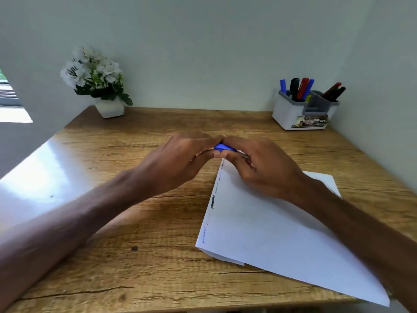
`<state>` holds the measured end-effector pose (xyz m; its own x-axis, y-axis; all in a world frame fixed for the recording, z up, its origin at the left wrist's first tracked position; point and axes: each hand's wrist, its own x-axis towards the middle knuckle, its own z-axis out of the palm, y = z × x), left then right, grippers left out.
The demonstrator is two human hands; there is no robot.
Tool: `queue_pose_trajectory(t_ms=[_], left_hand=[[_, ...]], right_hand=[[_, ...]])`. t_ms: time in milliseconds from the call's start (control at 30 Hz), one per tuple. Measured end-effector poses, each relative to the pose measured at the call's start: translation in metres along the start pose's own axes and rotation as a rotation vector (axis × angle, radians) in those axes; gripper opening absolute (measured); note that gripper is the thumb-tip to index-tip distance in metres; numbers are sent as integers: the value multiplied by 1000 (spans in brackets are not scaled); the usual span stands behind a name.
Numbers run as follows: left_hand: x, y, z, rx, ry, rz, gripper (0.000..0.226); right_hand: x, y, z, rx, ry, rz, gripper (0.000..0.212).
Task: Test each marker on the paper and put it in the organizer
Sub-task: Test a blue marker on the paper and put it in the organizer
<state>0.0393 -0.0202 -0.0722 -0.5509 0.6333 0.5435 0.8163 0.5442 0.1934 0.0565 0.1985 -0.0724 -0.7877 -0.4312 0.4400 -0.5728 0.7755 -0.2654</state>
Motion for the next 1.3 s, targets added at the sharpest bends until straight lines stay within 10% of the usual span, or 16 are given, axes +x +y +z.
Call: queue_pose_trajectory(t_ms=[433, 633, 900, 1300], left_hand=[[0, -3, -7, 207, -69, 2, 29], [-3, -2, -10, -192, -104, -159, 20], [0, 13, -11, -353, -708, -231, 66], [3, -2, -2, -257, -559, -379, 46]], right_hand=[[-4, -12, 1, 98, -25, 174, 25], [2, 3, -19, 903, 147, 476, 33], [6, 25, -27, 1617, 120, 615, 55], [-3, -10, -18, 1257, 41, 488, 30]])
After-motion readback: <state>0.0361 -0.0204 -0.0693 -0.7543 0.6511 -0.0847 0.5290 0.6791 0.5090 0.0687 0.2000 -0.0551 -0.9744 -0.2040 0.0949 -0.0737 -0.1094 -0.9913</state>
